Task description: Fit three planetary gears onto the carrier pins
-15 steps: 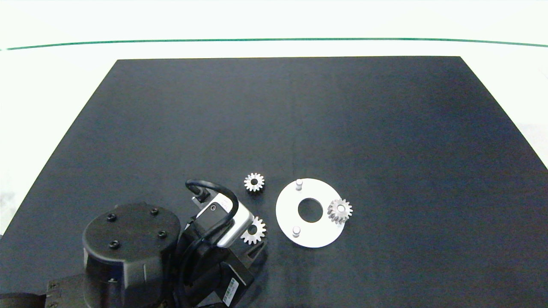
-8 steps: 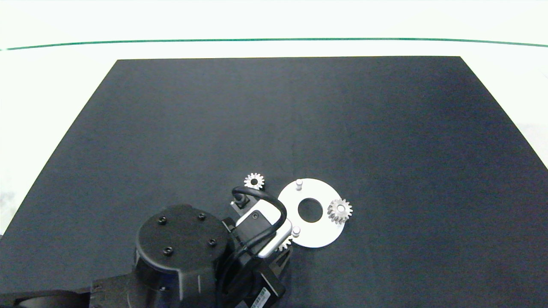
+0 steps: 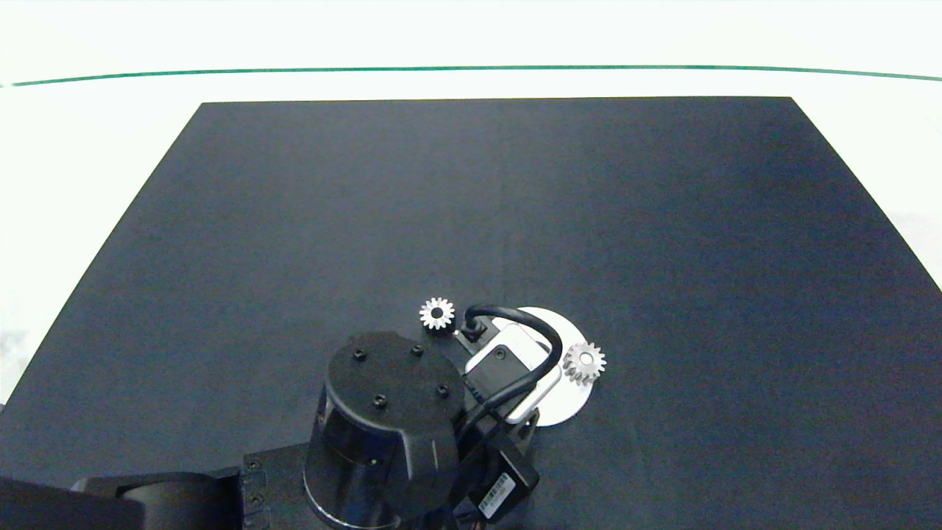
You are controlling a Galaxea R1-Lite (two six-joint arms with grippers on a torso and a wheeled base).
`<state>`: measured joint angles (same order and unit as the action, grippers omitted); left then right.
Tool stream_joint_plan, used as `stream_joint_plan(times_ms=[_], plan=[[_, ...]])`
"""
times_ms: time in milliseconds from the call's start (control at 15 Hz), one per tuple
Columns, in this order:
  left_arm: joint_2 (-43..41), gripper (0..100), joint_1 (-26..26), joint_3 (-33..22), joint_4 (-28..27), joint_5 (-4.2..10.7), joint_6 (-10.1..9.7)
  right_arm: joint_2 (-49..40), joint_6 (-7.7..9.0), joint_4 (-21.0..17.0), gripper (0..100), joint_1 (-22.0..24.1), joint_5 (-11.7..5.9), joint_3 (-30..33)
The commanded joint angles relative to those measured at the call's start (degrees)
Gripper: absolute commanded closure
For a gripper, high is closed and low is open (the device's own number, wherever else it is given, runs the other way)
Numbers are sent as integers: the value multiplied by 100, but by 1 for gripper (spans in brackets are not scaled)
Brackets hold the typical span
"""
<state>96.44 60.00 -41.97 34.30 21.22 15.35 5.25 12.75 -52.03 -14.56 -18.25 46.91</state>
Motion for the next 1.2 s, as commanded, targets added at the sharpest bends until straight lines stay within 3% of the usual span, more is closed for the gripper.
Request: stream_joint_plan(times_ms=[67,1200], plan=[[217,90,-15,-101,24,13,21,-7,8,-35,0,-12,-12,11],[419,90,-191,-92,41,13,65,-7,8,-35,0,-30,-21,99]])
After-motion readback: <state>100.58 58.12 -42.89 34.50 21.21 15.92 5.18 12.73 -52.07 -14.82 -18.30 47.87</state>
